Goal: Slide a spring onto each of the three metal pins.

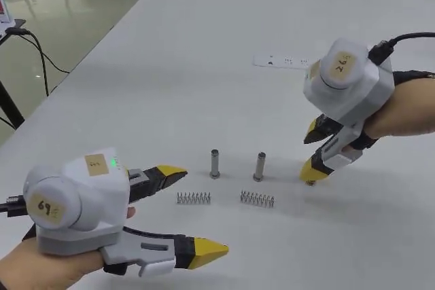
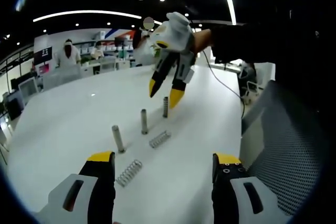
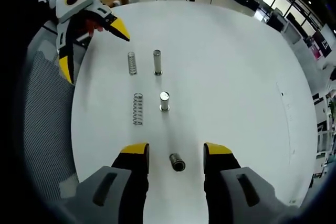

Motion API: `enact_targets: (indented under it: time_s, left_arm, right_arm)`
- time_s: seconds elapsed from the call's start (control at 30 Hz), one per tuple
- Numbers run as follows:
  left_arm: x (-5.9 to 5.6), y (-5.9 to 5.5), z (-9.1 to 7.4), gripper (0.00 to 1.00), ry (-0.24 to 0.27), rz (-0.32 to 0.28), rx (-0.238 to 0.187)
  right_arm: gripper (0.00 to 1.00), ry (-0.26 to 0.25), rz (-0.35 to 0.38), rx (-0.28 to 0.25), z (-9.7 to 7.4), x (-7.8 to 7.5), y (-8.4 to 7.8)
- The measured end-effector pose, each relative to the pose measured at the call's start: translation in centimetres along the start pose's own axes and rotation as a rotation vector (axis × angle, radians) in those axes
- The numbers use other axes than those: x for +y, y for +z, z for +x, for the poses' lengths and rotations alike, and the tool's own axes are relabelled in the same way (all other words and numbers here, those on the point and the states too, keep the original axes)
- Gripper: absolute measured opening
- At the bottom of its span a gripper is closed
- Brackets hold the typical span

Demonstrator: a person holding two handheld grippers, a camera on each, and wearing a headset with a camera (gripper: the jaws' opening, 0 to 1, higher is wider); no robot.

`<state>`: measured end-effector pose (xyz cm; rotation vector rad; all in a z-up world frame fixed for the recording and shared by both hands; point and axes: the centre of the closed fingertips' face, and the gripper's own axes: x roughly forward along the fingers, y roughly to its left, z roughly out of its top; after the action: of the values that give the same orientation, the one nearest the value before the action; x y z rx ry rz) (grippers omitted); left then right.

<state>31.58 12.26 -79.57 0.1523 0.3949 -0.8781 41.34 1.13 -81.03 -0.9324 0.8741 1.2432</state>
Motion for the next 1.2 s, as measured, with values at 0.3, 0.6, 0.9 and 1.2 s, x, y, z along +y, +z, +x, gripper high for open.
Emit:
enact_targets:
  time_s: [0.3,0.6,0.9,1.2]
  left_arm:
    - [0.0,0.0,0.0,0.72,0.001,0.000,-0.003]
    - [0.0,0.0,-0.1,0.71,0.002,0.000,-0.002]
    - [-0.1,0.0,0.0,0.71,-0.002,0.005,0.000]
    - [-0.3,0.1,-0.1,0.70,-0.003,0.006,-0.003]
  right_arm:
    - [0.40,0.000,-0.020,-0.013,-0.4,0.7,0.8]
    - [0.38,0.027,-0.041,-0.018,-0.4,2.2,1.8]
    - [0.37,0.057,-0.061,-0.012,0.3,3.6,2.2]
    - [0.35,0.089,-0.068,-0.004,1.4,4.9,2.3]
